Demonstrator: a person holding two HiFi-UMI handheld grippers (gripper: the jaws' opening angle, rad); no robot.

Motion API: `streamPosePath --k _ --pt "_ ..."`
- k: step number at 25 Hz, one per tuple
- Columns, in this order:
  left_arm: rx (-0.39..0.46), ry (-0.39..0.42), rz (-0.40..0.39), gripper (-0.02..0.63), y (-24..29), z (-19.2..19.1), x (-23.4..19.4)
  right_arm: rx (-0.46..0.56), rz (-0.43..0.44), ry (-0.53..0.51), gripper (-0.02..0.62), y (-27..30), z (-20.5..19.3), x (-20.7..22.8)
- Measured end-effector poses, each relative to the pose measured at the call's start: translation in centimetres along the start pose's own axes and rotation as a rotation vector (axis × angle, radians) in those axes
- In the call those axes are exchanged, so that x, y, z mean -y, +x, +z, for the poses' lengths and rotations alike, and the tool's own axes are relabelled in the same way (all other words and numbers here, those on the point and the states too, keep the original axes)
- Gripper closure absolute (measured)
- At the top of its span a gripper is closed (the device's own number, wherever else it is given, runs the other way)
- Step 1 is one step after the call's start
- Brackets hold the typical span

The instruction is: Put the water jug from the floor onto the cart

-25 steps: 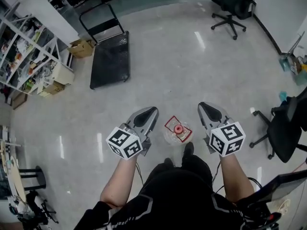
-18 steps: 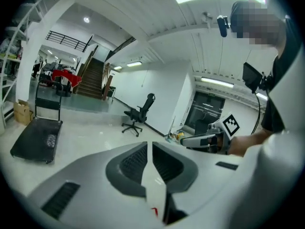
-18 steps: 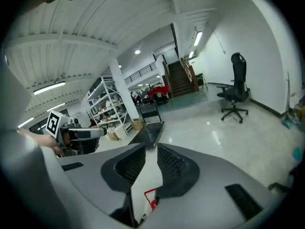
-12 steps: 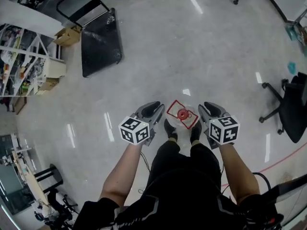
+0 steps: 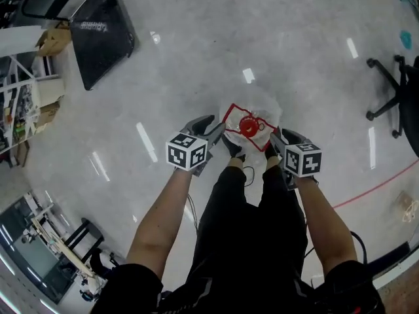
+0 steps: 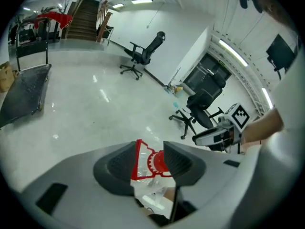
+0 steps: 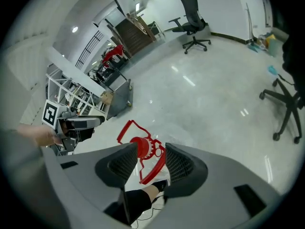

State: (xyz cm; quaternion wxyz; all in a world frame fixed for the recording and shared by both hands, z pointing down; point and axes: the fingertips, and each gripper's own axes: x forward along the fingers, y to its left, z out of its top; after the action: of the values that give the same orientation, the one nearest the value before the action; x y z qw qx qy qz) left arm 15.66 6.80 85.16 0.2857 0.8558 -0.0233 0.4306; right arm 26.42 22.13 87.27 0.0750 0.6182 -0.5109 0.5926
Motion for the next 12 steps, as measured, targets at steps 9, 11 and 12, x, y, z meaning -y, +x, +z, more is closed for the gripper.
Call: streamPosePath --k 9,11,12 --pt "-0.135 -0.041 -0.006 0.43 7.7 -5.5 -2.9 -0.054 -0.006 0.132 0.413 5.7 -4.8 3.2" --pt "-0.158 -0.036 -0.013 0.43 8.6 -6.3 -3.2 -0.058 -0.016 0.163 0.414 6.6 -5.4 3.6" --pt "-0.166 -0.03 -0.015 0.43 9.0 -6.7 -3.3 -0.056 -0.013 0.176 0.416 6.9 -5.6 3.7"
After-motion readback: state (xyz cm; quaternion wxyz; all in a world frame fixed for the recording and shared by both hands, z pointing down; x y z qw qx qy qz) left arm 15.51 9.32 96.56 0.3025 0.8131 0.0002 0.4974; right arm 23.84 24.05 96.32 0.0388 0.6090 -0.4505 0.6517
